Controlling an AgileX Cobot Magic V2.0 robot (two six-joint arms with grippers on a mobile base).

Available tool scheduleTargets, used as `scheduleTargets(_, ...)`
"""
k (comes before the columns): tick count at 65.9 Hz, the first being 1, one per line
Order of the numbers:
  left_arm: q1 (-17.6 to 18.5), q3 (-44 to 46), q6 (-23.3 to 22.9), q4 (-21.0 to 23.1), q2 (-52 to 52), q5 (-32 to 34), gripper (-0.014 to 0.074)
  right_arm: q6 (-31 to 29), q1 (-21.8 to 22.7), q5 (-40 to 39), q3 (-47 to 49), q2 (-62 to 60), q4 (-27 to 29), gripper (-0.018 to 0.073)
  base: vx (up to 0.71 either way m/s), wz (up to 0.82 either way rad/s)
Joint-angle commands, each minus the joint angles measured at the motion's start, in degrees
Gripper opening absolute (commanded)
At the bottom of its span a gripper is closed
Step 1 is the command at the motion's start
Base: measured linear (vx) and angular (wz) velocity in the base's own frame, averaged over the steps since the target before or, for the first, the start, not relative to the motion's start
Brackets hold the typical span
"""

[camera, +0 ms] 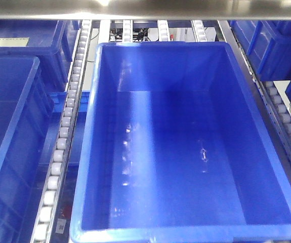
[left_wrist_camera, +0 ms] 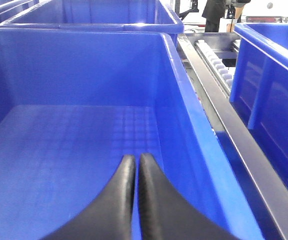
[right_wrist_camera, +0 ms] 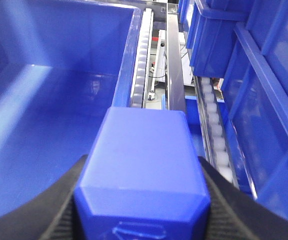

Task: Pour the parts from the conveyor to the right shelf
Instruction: 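Stop in front of the empty blue bin on the shelf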

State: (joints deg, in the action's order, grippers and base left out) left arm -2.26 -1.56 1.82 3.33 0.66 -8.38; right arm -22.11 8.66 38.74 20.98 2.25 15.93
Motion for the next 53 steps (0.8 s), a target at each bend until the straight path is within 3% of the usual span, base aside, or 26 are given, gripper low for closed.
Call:
scheduleTargets(1,0.37,1.16,-0.46,0.51,0.13,4.38,-0.0006,0.04,0.09,-4.31,1.35,0.79,0.39,-0.0005,0.08,0.01)
scheduleTargets(53,0.37,1.16,-0.46,0.51,0.13,4.38,-0.0006,0.04,0.09,-4.33,1.35,0.79,0.39,-0.0005,0.02,0.0)
